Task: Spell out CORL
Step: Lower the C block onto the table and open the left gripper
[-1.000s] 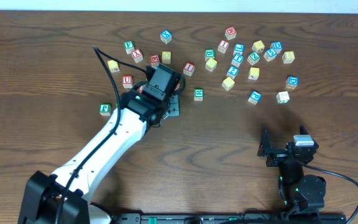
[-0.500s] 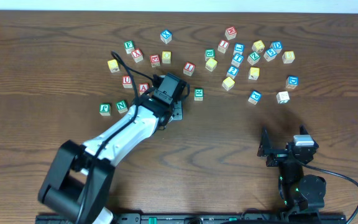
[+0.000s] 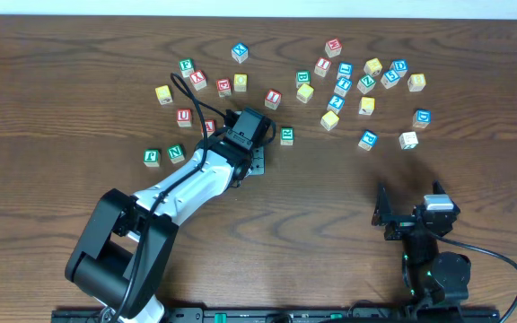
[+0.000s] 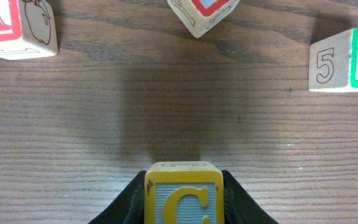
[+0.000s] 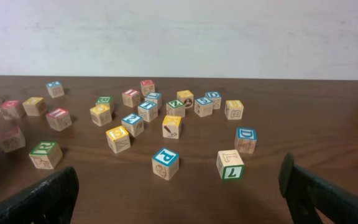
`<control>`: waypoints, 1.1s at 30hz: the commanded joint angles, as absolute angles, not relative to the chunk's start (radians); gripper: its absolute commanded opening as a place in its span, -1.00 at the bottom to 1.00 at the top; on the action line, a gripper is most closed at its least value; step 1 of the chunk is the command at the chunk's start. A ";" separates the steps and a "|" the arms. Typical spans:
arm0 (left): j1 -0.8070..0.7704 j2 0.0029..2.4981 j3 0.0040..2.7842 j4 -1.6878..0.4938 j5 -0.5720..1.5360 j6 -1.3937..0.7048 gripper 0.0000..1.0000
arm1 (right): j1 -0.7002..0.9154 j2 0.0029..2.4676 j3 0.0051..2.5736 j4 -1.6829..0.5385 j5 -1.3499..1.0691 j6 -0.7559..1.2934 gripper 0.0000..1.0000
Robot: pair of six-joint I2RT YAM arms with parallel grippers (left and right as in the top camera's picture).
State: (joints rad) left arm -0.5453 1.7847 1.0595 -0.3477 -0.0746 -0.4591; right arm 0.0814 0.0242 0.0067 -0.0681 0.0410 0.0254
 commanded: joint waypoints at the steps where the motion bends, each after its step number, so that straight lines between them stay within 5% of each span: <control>1: -0.548 1.792 1.051 -0.337 -0.091 -0.438 -0.85 | 0.076 0.020 0.006 -0.072 0.042 0.021 0.98; 33: -0.548 1.794 0.968 -0.265 -0.090 -0.419 -0.84 | 0.076 0.020 0.006 -0.072 0.042 0.021 0.99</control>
